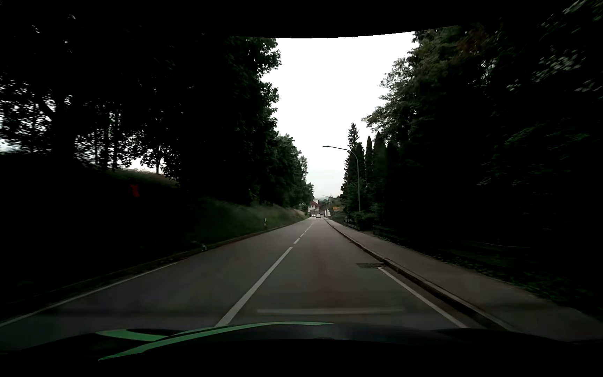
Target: Follow the waypoints while adhering to traffic rules and regulations
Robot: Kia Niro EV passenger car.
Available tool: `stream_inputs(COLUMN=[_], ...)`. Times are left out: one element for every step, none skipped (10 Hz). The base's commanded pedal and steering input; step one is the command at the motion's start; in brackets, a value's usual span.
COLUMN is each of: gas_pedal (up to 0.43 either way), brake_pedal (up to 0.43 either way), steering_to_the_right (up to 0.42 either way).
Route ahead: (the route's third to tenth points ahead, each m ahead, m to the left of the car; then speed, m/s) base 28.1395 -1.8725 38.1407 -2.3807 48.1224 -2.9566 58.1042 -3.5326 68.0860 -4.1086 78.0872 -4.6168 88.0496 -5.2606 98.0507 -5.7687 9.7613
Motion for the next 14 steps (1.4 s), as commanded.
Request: stream_inputs(gas_pedal=[0.098,0.098,0.098,0.098,0.098,0.098,0.098,0.098,0.098,0.098,0.098,0.098,0.098,0.098], brake_pedal=[0.000,0.000,0.000,0.000,0.000,0.000,0.000,0.000,0.000,0.000,0.000,0.000,0.000,0.000], steering_to_the_right=[0.042,0.040,0.039,0.036,0.033,0.027,0.021,0.015,0.008,0.003,0.003,0.003,-0.001,-0.002])
